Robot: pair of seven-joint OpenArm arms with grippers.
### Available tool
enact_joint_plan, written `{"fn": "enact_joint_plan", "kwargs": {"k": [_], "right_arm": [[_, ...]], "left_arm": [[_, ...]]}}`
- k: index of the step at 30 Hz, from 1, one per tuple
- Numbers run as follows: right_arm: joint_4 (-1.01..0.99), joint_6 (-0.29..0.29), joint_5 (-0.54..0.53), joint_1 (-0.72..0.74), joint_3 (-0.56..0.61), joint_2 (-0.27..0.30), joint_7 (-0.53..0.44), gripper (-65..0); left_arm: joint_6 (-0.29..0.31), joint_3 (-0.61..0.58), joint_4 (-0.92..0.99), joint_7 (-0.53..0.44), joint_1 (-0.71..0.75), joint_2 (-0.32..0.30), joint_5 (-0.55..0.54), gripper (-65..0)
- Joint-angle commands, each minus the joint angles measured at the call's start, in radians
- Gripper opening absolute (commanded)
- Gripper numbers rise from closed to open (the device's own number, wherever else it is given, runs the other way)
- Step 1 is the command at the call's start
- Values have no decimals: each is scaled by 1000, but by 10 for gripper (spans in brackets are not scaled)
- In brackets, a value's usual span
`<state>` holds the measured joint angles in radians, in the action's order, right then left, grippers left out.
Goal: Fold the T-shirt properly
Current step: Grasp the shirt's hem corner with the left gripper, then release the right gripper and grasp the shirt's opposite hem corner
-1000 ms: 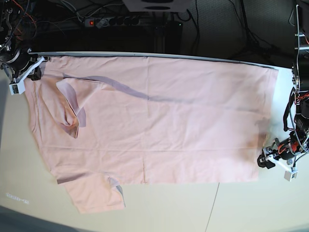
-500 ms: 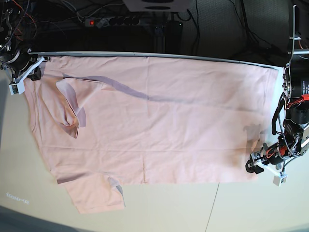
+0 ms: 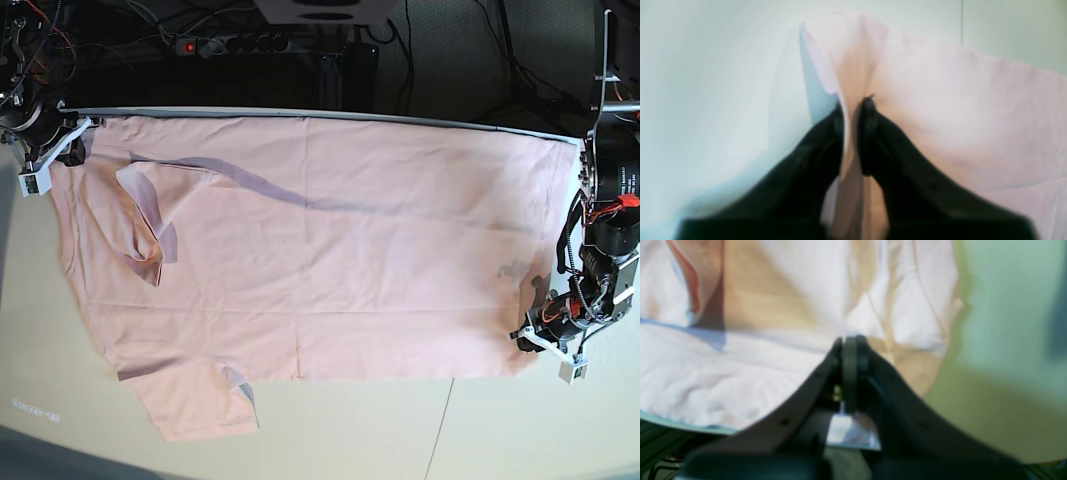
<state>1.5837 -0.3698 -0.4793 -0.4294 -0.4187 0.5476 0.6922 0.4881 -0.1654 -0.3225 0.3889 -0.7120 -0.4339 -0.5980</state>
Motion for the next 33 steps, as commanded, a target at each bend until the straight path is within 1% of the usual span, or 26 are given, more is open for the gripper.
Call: {"fn": "enact_joint_plan", "kwargs": {"k": [1, 4, 7, 12, 15, 18, 22, 26, 28, 31, 33], "right_arm": [[11, 26, -10, 3, -12, 20, -8, -650], [11, 26, -39, 3, -12, 20, -17, -650], [12, 26, -50, 6, -21, 20, -52, -650], [16, 18, -131, 43, -75, 20, -58, -650], [18, -1, -148, 76, -117, 20, -56, -650], [18, -1, -164, 124, -155, 22, -55, -650], [11, -2, -159, 212, -161, 40, -56, -650], [-53, -2, -137, 335, -159, 68, -56, -650], [-116, -2, -126, 410, -148, 84, -57, -650], [-233, -2, -126, 515, -118, 104, -59, -650], [-299, -4, -123, 570, -95, 106, -59, -650]], "left_arm": [[-13, 1, -11, -35, -36, -12, -11, -650], [-13, 1, -11, -38, -36, -12, -11, -650], [-13, 1, -11, -38, -36, -12, -11, -650], [-13, 1, -11, -37, -36, -12, -11, -650], [-13, 1, -11, -34, -36, -12, -11, -650], [-13, 1, -11, -33, -36, -12, -11, -650], [-11, 1, -11, -30, -36, -9, -11, -650], [102, 1, -12, -17, -50, 14, -10, -650], [115, 1, -12, -3, -68, 32, -10, -650], [115, 0, -12, 16, -101, 61, -10, -650], [115, -10, -12, 19, -119, 76, -10, -650]]}}
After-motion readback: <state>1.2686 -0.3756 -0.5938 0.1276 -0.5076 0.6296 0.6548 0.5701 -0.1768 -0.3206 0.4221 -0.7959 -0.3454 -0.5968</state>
